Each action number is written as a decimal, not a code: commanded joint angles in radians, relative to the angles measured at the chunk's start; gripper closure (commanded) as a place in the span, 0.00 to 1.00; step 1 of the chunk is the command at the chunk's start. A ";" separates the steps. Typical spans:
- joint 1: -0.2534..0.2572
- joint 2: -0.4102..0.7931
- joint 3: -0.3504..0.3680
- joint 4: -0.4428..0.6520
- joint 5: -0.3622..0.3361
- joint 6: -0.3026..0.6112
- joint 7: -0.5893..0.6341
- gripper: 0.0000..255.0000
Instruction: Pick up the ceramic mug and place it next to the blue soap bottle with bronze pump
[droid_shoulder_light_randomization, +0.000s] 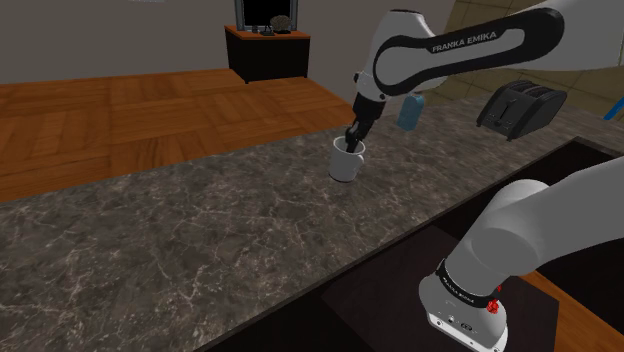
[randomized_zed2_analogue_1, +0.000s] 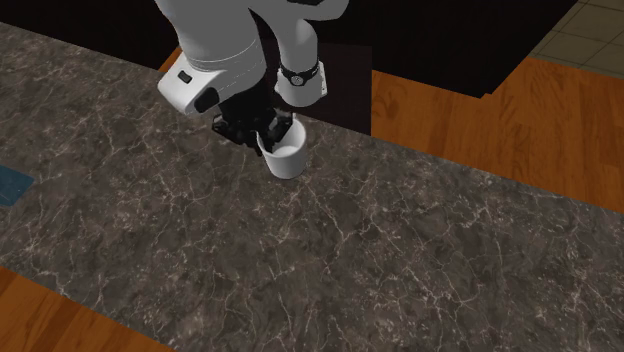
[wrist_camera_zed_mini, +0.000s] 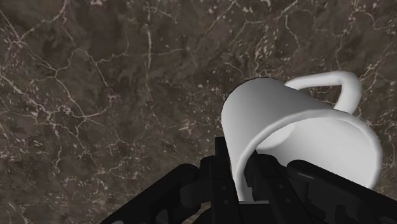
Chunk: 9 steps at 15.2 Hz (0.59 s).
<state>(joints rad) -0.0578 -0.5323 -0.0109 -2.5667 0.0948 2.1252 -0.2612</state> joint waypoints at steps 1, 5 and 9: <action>0.000 -0.014 0.001 0.020 -0.001 -0.034 0.005 1.00; -0.001 -0.027 0.001 0.065 -0.004 -0.092 0.010 1.00; -0.002 -0.037 0.001 0.112 -0.007 -0.148 0.014 1.00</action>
<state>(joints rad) -0.0591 -0.5667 -0.0092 -2.4651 0.0887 1.9897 -0.2470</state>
